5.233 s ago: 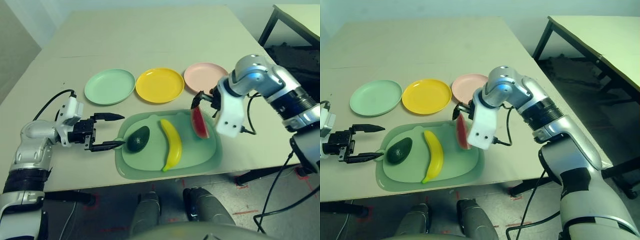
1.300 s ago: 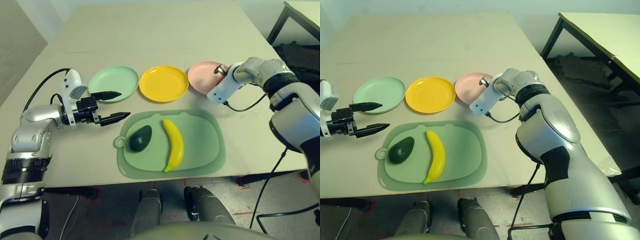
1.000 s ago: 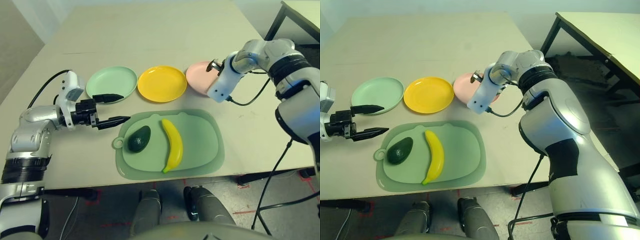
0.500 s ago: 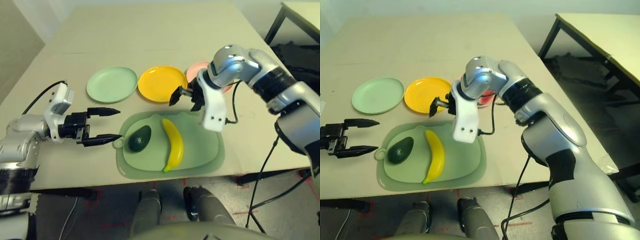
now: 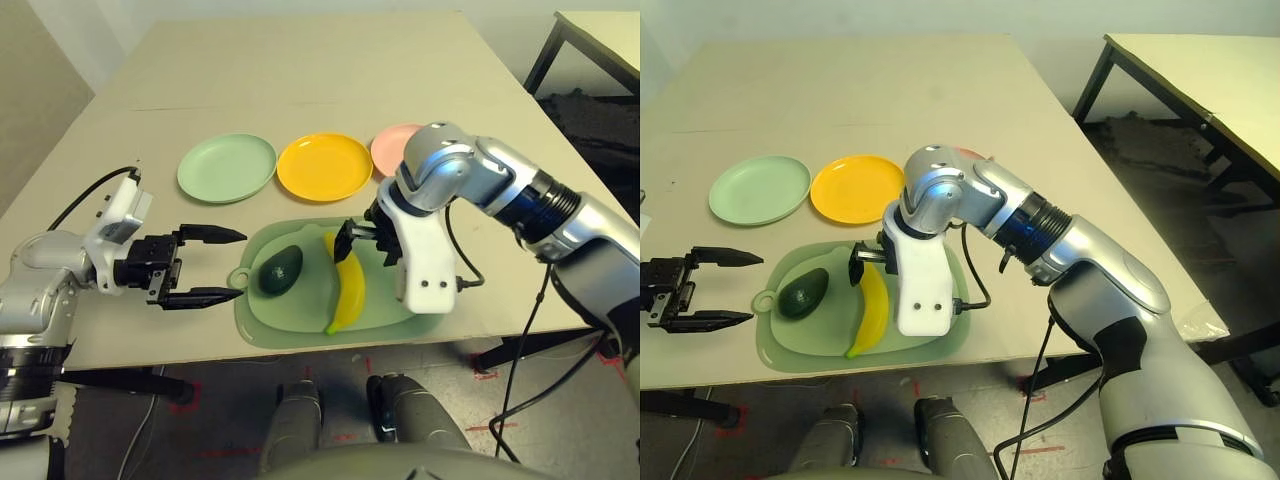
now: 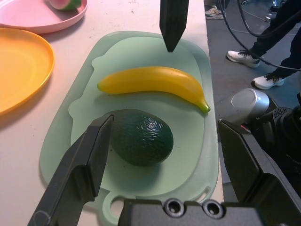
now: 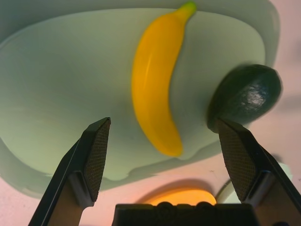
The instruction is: Place the fruits into color-matched plates.
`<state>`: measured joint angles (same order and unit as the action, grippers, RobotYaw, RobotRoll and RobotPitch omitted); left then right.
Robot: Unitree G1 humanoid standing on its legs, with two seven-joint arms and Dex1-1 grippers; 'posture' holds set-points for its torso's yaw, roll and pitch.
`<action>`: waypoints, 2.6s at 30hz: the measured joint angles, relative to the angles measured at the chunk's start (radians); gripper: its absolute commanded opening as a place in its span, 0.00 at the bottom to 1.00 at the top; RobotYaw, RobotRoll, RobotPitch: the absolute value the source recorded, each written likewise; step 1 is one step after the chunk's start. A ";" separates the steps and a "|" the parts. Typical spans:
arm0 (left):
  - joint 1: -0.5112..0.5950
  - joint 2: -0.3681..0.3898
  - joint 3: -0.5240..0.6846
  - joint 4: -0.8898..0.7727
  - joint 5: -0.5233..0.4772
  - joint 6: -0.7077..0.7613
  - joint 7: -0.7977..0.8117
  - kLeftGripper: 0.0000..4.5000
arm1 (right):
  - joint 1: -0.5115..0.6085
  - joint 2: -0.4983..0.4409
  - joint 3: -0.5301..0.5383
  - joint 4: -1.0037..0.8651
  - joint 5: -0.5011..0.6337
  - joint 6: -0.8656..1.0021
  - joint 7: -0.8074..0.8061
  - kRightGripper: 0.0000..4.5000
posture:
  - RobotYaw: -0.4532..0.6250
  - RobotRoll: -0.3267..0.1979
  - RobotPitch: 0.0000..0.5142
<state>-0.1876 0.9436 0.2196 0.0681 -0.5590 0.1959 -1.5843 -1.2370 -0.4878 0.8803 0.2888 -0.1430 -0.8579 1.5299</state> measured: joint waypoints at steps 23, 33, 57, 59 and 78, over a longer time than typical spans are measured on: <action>0.016 0.005 0.010 0.002 0.002 -0.002 0.027 1.00 | 0.045 0.121 0.017 0.207 -0.225 -0.010 -0.033 0.99 | 0.49 0.62 0.30; -0.005 0.004 0.011 0.018 0.001 -0.008 0.036 1.00 | 0.084 0.076 0.018 0.184 -0.242 0.008 -0.015 0.70 | 0.48 0.62 0.31; -0.079 -0.028 0.009 0.070 0.018 -0.008 0.151 1.00 | -0.182 0.176 -0.127 0.663 -0.248 0.056 -0.169 0.36 | 0.47 0.62 0.27; -0.082 -0.034 0.008 0.070 0.029 0.000 0.188 1.00 | -0.206 0.210 -0.137 0.750 -0.271 0.081 -0.236 0.36 | 0.48 0.62 0.26; -0.101 -0.058 -0.003 -0.014 0.078 0.191 0.481 1.00 | -0.275 0.365 -0.171 1.051 -0.448 0.342 -0.737 0.36 | 0.52 0.62 0.31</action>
<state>-0.2885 0.8857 0.2162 0.0538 -0.4809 0.3873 -1.1033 -1.5119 -0.1229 0.7090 1.3399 -0.5914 -0.5157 0.7931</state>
